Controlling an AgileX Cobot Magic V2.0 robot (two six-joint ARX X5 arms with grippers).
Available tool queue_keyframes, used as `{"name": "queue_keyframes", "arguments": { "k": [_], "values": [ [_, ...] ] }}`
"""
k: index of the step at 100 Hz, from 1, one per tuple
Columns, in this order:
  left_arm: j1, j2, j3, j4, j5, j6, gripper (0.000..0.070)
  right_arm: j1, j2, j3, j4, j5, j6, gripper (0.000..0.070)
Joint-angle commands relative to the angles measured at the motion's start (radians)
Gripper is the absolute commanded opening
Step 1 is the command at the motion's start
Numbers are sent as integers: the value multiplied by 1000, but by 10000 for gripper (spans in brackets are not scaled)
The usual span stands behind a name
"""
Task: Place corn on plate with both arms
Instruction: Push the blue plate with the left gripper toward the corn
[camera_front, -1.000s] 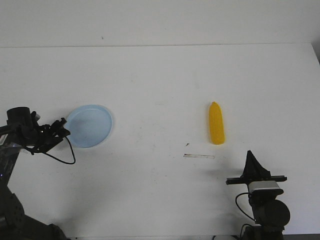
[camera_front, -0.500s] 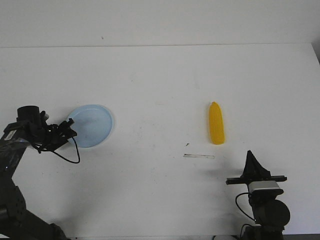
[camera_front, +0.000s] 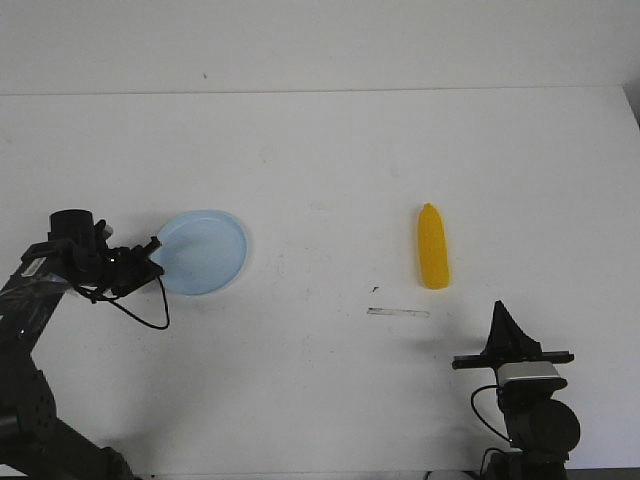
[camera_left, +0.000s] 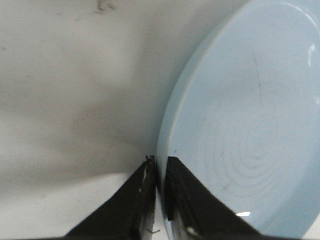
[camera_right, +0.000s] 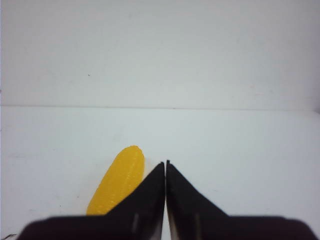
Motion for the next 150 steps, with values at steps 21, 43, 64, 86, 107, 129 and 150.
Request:
{"name": "queue_keyframes", "arguments": {
  "k": [21,43,64,86,107,129,150],
  "values": [
    [-126,-87,9,11,16,-49,0,2,2,-1,12,0,13,4],
    [-317,-76,9,85,6,-141,1,2,2,-1,12,0,13,4],
    [-471,-59,9,183,-79,-279,1,2,2,-1,12,0,13,4],
    [-554,-13,9,217,-108,-309,1,2,1,-1,11,0,13,4],
    [-579,18,9,227,-161,-338,2,2,1,-1,12,0,13,4],
    [-595,19,9,232,-160,-329,288,2,2,-1,11,0,13,4],
    [-602,-2,9,229,-160,-315,288,2,2,-1,11,0,13,4]
  ]
}}
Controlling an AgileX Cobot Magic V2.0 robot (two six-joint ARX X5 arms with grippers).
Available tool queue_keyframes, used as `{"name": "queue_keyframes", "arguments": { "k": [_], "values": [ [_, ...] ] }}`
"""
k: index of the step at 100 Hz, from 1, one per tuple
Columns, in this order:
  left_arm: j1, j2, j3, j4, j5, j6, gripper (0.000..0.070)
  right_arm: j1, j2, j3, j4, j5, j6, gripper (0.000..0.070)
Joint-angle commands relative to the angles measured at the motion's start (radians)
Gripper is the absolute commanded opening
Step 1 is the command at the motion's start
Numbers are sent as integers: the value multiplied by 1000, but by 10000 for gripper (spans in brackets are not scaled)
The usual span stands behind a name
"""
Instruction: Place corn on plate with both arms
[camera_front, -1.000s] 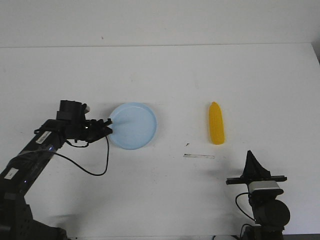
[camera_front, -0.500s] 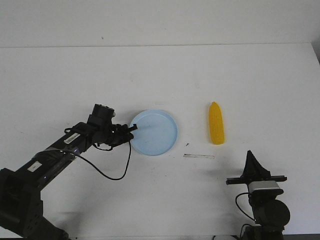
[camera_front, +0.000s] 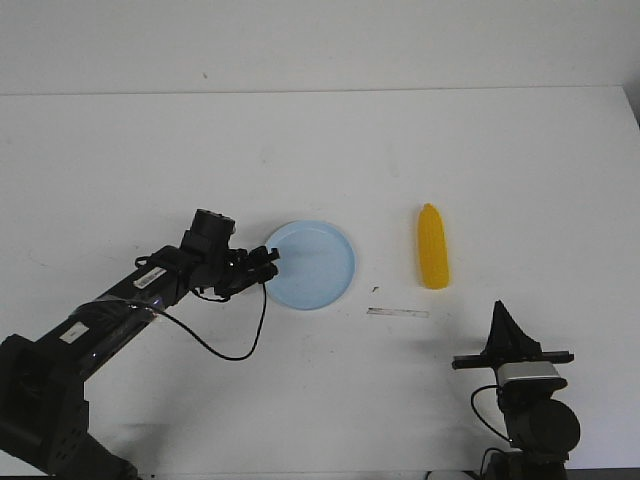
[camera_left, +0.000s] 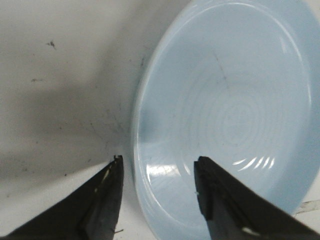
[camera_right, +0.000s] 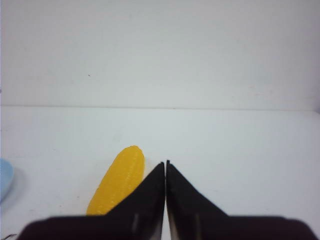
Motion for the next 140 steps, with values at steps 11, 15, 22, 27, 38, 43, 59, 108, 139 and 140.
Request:
{"name": "queue_keyframes", "arguments": {
  "k": [11,15,22,27,38,43,59,108,139,140],
  "values": [
    [-8,-53,11,2,-2,68,288,2,2,-1,11,0,14,4],
    [-5,-79,11,2,-3,84,287,2,2,-1,12,0,14,4],
    [6,-128,11,3,-3,109,287,2,2,-1,11,0,13,4],
    [17,-167,11,3,-3,130,287,2,2,-1,12,0,14,4],
    [44,-254,10,16,-3,201,276,2,2,-1,11,0,14,4],
    [59,-293,9,29,-10,249,260,2,1,-1,11,0,13,4],
    [118,-427,-50,135,-79,399,65,2,2,-1,11,0,13,4],
    [337,-953,-545,492,-329,621,1,2,2,-1,11,0,14,4],
    [346,-1327,-742,455,-329,780,1,2,2,-1,11,0,14,4],
    [346,-1336,-742,445,-329,780,1,2,2,-1,11,0,14,4]
  ]
}}
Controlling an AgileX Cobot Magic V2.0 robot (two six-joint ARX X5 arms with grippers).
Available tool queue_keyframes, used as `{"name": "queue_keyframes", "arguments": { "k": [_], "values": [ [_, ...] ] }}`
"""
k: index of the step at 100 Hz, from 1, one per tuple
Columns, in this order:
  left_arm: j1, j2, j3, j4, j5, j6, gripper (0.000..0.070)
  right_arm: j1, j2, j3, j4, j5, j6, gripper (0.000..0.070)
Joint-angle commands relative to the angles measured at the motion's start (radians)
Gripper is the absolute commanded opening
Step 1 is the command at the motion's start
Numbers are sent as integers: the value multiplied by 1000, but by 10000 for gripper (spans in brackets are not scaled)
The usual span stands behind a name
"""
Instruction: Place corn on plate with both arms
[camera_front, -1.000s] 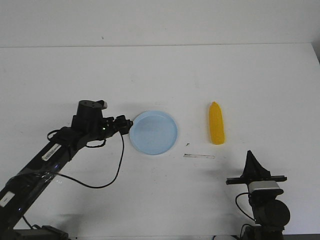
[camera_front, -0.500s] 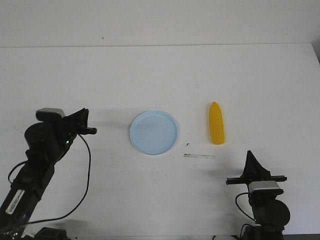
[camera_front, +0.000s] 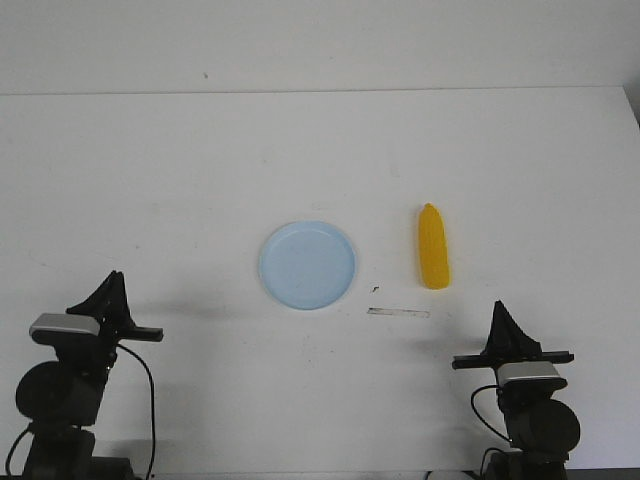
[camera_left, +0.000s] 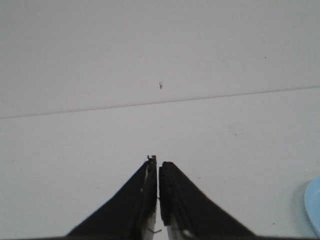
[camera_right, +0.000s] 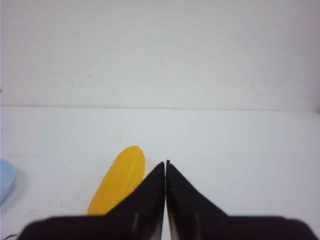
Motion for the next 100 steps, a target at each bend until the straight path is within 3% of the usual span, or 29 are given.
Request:
{"name": "queue_keyframes", "arguments": {
  "k": [1,26,47,100],
  "values": [
    [3,-54,3,-24,1,31,1,2,2,-1,11,0,13,4],
    [3,-178,3,-124,1,26,2,2,2,-1,11,0,13,4],
    [3,-189,3,-119,2,-94,2,2,2,-1,11,0,13,4],
    [3,-189,3,-120,2,-97,2,2,2,-1,11,0,13,4]
  ]
}}
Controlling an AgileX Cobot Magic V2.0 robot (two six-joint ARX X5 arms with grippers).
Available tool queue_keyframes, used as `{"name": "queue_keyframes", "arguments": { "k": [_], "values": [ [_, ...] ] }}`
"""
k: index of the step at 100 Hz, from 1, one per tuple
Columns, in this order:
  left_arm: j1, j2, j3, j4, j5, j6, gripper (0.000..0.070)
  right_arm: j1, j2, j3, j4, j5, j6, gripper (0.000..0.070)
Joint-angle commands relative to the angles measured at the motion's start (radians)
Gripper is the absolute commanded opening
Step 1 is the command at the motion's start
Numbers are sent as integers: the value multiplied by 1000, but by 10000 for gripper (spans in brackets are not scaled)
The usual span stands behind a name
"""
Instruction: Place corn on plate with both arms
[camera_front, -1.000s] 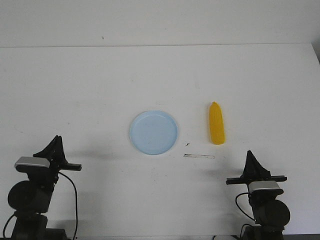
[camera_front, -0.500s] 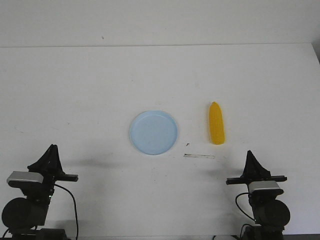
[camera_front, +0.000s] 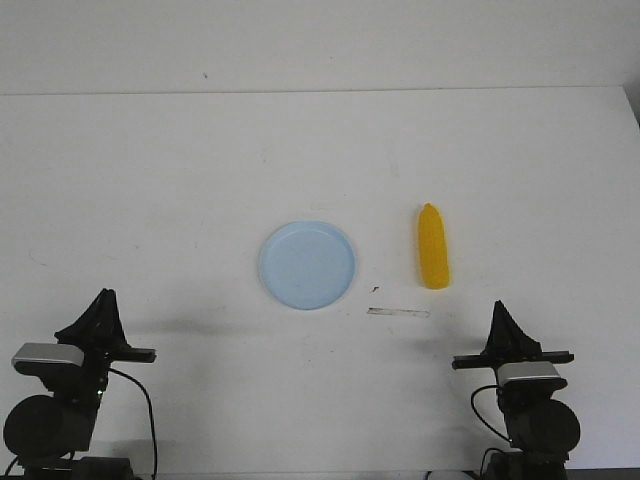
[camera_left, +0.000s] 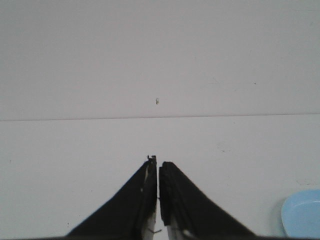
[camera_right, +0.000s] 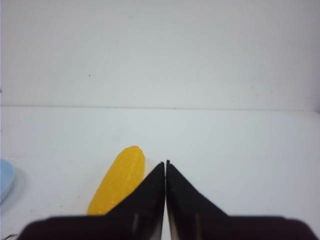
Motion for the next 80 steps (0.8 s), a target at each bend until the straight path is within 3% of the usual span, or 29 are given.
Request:
{"name": "queue_keyframes", "arguments": {
  "k": [1,63,80],
  "values": [
    [3,-1,9,11,2,-5,2,2,2,-1,11,0,13,4],
    [3,-1,9,11,2,-5,2,0,7,3,22,4,30,4],
    [3,-1,9,11,2,-5,2,1,73,86,-91,0,39,4]
  ]
}}
